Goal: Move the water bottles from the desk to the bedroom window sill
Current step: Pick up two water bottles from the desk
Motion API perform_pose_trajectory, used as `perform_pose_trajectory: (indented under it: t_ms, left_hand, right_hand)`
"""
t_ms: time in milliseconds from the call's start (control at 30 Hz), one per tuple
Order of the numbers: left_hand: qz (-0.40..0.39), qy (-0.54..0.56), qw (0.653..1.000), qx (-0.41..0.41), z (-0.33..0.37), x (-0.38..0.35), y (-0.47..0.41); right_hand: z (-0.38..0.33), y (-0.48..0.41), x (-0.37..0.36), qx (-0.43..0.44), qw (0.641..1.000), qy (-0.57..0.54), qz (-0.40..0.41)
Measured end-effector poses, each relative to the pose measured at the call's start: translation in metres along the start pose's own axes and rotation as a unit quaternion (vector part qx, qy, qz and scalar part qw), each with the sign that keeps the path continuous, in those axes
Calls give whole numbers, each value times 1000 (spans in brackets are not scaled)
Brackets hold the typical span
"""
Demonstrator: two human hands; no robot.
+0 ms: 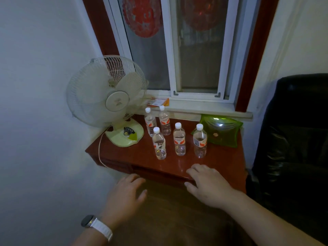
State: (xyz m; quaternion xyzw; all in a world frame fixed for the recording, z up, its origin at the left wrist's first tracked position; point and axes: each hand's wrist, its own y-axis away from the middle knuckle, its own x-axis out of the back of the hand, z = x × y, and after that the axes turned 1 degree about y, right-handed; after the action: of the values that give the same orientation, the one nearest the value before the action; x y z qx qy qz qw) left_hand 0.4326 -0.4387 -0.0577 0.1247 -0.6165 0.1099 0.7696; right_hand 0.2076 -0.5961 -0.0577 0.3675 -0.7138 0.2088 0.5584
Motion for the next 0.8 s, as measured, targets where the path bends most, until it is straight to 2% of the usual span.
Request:
perform_pose_trajectory:
  t_ms: [367,633,800]
  left_hand:
    - [-21,51,998,4,-14,-11,-96]
    - [-58,141,988,15,-44,-37,-165]
    - [-77,257,960,84,-66,-54,-213]
  right_hand:
    - [37,-87,-11,-25,998,-31,-40]
    - [42,-140,-33,-104,988,-99,-53]
    - [35,-171,-41,-187,966,-176,-25]
